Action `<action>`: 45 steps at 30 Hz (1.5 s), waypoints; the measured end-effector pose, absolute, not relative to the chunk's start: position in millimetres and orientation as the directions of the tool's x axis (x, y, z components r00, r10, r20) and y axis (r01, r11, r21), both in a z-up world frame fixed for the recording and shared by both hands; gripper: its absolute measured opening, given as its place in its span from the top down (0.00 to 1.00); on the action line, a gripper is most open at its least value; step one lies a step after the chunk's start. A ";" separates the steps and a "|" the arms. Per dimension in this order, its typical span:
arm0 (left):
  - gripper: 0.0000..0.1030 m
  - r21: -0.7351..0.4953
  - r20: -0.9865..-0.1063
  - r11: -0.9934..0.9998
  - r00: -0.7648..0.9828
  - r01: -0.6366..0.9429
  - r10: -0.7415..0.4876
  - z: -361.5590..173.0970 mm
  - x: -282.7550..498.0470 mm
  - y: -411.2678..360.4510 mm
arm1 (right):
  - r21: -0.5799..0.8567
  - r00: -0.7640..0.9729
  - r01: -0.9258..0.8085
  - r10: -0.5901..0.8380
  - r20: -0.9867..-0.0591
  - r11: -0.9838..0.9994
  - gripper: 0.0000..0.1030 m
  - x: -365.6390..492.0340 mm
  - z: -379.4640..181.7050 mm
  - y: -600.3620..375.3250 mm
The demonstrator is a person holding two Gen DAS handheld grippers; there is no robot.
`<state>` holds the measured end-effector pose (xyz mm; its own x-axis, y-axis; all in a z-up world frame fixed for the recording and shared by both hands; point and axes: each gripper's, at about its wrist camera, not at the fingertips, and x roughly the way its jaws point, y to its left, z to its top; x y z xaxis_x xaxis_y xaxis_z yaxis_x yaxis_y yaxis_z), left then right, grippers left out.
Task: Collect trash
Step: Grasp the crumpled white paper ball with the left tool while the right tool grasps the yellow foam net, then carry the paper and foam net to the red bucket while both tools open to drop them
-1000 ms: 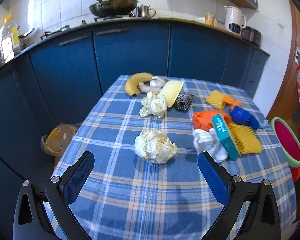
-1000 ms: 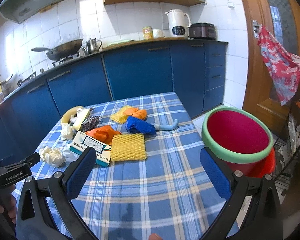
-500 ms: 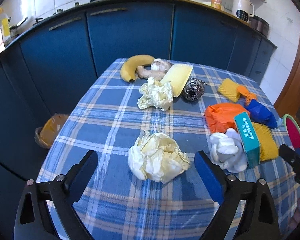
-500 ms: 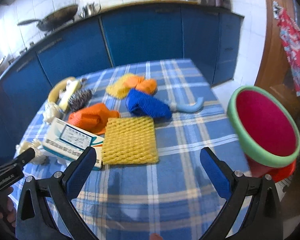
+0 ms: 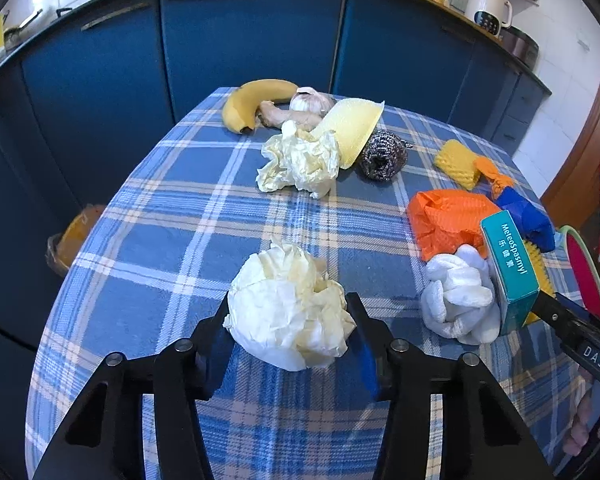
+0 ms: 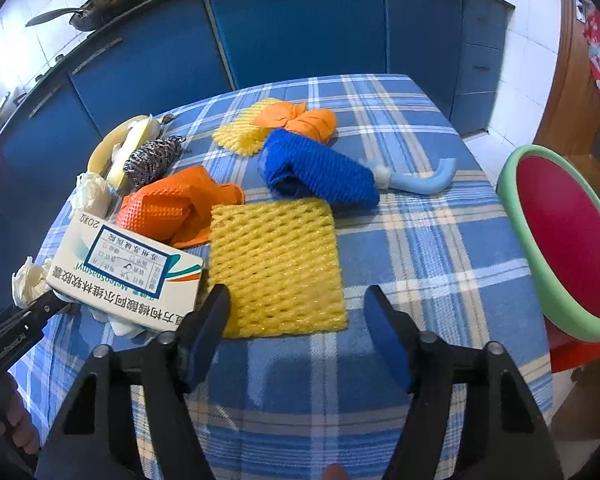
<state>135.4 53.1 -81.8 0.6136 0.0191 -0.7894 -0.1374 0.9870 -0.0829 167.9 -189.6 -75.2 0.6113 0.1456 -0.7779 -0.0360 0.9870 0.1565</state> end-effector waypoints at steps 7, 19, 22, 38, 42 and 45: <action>0.53 -0.098 -0.783 0.987 0.623 -0.129 0.004 -78.2 131.8 53.7 | 0.180 0.613 -0.067 0.183 -0.769 0.981 0.62 164.3 -73.5 -184.9; 0.53 -0.122 -0.725 0.988 0.688 -0.090 -0.027 -39.8 106.4 48.3 | 0.179 0.684 -0.113 0.207 -0.699 0.977 0.79 130.7 -43.7 -185.5; 0.53 -0.126 -0.707 0.990 0.706 -0.068 -0.041 -28.1 100.4 43.5 | 0.180 0.713 -0.127 0.215 -0.667 0.976 0.79 114.4 -29.2 -188.4; 0.53 -0.108 -0.647 0.982 0.739 0.153 -0.186 24.5 99.5 -34.8 | 0.179 0.818 -0.041 0.136 -0.560 0.983 0.79 67.4 25.5 -247.2; 0.53 -0.093 -0.644 0.970 0.729 0.223 -0.229 31.8 107.5 -67.8 | 0.177 0.829 0.014 0.087 -0.552 0.984 0.79 63.6 32.1 -273.6; 0.53 -0.084 -0.647 0.959 0.718 0.270 -0.258 35.1 114.5 -92.4 | 0.177 0.831 0.058 0.051 -0.554 0.982 0.79 62.7 33.3 -294.3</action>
